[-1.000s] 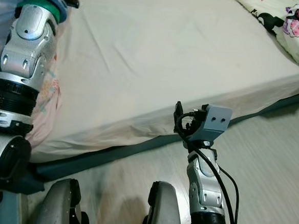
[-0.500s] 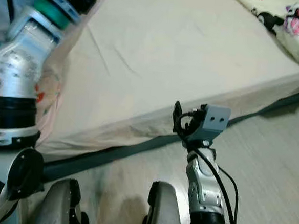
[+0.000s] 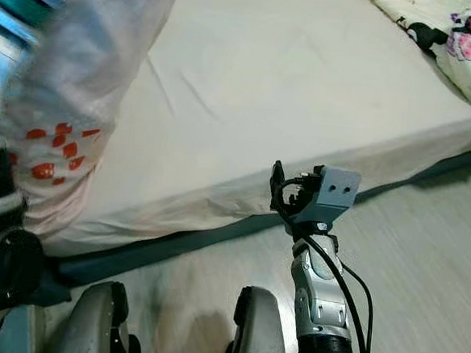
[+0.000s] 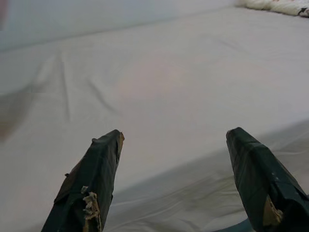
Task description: Clean up the room
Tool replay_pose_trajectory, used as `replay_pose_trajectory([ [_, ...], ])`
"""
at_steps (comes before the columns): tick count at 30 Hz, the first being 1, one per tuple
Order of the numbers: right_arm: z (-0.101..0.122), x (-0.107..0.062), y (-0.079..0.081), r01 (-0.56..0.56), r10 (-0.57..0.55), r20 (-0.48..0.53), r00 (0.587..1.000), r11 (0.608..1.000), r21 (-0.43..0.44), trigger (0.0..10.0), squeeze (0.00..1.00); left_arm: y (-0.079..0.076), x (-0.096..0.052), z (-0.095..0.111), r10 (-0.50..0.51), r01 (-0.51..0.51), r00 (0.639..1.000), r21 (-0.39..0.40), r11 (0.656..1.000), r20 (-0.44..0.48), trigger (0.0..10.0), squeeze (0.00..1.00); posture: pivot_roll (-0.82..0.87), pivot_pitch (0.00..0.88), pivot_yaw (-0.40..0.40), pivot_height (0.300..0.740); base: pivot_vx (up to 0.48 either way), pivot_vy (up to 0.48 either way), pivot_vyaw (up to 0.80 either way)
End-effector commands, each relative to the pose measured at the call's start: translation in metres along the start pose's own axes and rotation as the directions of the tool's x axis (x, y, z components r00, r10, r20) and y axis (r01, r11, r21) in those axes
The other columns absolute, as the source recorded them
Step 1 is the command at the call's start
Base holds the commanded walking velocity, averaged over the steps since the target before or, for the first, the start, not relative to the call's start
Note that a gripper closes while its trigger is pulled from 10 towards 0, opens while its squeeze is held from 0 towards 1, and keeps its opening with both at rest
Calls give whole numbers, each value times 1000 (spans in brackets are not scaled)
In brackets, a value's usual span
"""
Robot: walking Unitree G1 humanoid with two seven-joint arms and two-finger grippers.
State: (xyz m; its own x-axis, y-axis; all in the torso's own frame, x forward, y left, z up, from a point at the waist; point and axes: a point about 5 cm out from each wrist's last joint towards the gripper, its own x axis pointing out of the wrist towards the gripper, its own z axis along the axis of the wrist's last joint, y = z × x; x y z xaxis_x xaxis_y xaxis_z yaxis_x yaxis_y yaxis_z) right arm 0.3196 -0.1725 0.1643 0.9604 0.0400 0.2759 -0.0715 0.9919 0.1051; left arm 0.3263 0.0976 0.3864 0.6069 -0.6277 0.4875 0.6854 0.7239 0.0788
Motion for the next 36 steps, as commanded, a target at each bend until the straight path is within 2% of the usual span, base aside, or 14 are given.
replay_pose_trajectory([
  [1, -7, -5, -3, 14, -14, -27, 1000, 1000, -3, 10000, 0, -3, 4, -33, 76, -20, 981, 295, 955, -181, 10000, 0, 47, 187, 15, 579, 0, 0, 0],
  [2, -7, -4, -3, 16, -16, -26, 1000, 1000, -2, 10000, 0, -1, 5, -40, 115, -19, 971, 409, 912, -212, 10000, 0, 48, 188, 19, 579, 0, 0, 0],
  [6, -7, -4, -3, 16, -16, -26, 1000, 1000, -2, 10000, 0, 5, 9, -46, 162, -53, 971, 504, 862, -176, 10000, 0, 44, 189, 19, 579, 0, 0, 0],
  [12, -7, -4, -2, 14, -14, -25, 1000, 1000, -3, 10000, 0, 8, 19, -44, 171, -34, 977, 706, 708, -124, 10000, 0, 42, 189, 23, 579, 0, 0, 0],
  [13, -7, -5, -3, 18, -19, -23, 1000, 1000, -4, 10000, 0, -9, 21, -31, -13, 75, 992, 491, 868, -128, 10000, 0, 33, 186, 32, 579, 0, 0, 0],
  [14, -7, -5, -3, 18, -19, -23, 1000, 1000, -4, 10000, 0, -9, 21, -31, -13, 75, 992, 491, 868, -128, 10000, 0, 33, 186, 32, 579, 0, 0, 0],
  [16, -6, -5, -3, 25, -25, -22, 999, 1000, -5, 10000, 0, -36, 16, 3, -321, 312, 944, 110, 944, 71, 10000, 0, 33, 186, 32, 579, 0, 0, 0],
  [18, -7, -6, -4, 28, -28, -22, 999, 1000, -4, 10000, 0, -39, 9, 47, -356, 442, 856, -171, 881, 375, 10000, 0, 33, 186, 32, 579, 0, 0, 0],
  [25, -8, -5, 2, 11, -11, -26, 1000, 1000, -1, 10000, 0, 0, -7, 119, -79, 470, 682, -354, 809, 727, 10000, 0, 41, 187, 25, 579, 0, 0, 0],
  [27, -8, -5, 2, 11, -11, -26, 1000, 1000, -1, 10000, 0, 0, -7, 119, -79, 470, 682, -354, 809, 727, 10000, 0, 41, 187, 25, 579, 0, 0, 0],
  [28, -8, -3, 3, 3, -3, -26, 1000, 1000, -2, 10000, 0, 10, -3, 121, -51, 334, 757, -318, 887, 652, 10000, 0, 47, 184, 23, 579, 0, 0, 0],
  [29, -8, -3, 3, 3, -3, -26, 1000, 1000, -2, 10000, 0, 10, -3, 121, -51, 334, 757, -318, 887, 652, 10000, 0, 47, 184, 23, 579, 0, 0, 0],
  [32, -9, -3, 4, 2, -2, -25, 1000, 1000, -4, 10000, 0, 16, 15, 50, 43, -11, 985, -189, 982, 165, 10000, 0, 47, 184, 23, 579, 0, 0, 0],
  [36, -10, -5, 3, 7, -7, -27, 1000, 1000, -6, 10000, 0, 28, 1, -12, 220, -238, 962, -100, 966, -164, 10000, 0, 56, 189, 35, 579, 0, 0, 0],
])
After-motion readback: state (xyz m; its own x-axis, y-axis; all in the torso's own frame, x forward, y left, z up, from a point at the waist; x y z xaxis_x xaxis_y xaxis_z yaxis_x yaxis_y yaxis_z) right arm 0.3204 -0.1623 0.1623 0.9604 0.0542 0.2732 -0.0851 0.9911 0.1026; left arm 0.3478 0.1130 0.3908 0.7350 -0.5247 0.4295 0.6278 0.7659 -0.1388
